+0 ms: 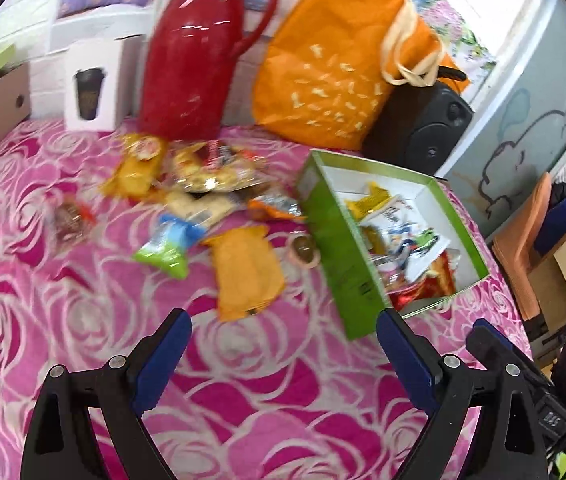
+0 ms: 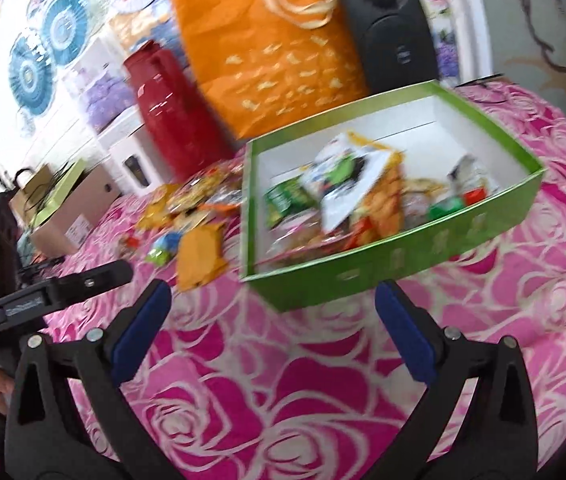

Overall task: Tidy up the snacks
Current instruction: 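Withdraw both open tools from the box toward the remaining snacks, then grasp the orange-yellow bag with the right tool while the left tool grasps a blue-green packet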

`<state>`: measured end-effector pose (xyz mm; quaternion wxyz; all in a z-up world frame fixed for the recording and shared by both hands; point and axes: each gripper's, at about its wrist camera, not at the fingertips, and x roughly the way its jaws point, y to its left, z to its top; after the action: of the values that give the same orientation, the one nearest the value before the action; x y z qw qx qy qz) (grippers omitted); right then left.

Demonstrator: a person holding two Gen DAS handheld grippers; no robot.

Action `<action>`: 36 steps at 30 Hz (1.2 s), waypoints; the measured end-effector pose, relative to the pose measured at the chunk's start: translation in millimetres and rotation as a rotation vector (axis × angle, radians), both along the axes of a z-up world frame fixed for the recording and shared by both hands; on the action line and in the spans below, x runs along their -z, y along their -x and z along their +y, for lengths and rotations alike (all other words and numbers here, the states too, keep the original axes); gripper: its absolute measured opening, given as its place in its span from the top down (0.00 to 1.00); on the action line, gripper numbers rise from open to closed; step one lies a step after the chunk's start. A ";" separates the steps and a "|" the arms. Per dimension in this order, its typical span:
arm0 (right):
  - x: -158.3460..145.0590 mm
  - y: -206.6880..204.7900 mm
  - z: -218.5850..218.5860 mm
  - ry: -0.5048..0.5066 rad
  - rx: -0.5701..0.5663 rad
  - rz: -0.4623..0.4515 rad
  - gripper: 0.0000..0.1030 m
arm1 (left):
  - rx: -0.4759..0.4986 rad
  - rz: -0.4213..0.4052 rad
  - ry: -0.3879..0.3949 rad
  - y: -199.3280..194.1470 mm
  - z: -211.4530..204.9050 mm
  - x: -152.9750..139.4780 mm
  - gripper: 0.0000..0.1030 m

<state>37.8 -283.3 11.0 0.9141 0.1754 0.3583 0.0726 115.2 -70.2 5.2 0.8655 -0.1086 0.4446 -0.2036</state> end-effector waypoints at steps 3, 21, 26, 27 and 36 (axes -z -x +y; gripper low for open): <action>0.3 -4.9 26.8 -0.012 -0.095 -0.006 0.03 | -0.023 0.015 -0.050 -2.4 19.3 13.2 0.08; 35.1 -89.7 125.5 0.113 -0.223 0.059 0.32 | -0.169 0.000 -0.003 -6.4 114.5 22.1 0.11; 50.6 -109.7 125.9 0.166 -0.153 0.072 0.32 | -0.137 0.012 -0.015 -21.4 112.8 31.6 0.21; 53.5 -112.8 126.0 0.169 -0.151 0.076 0.32 | -0.131 0.016 -0.014 -24.5 111.6 33.1 0.22; 65.9 -118.7 113.9 0.149 -0.145 0.111 0.55 | -0.038 0.014 -0.026 -63.2 79.2 36.9 0.31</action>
<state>156.5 -169.4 -54.9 0.8957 0.0843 0.4246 0.1019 178.4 9.1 -31.7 0.8675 -0.1070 0.4510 -0.1807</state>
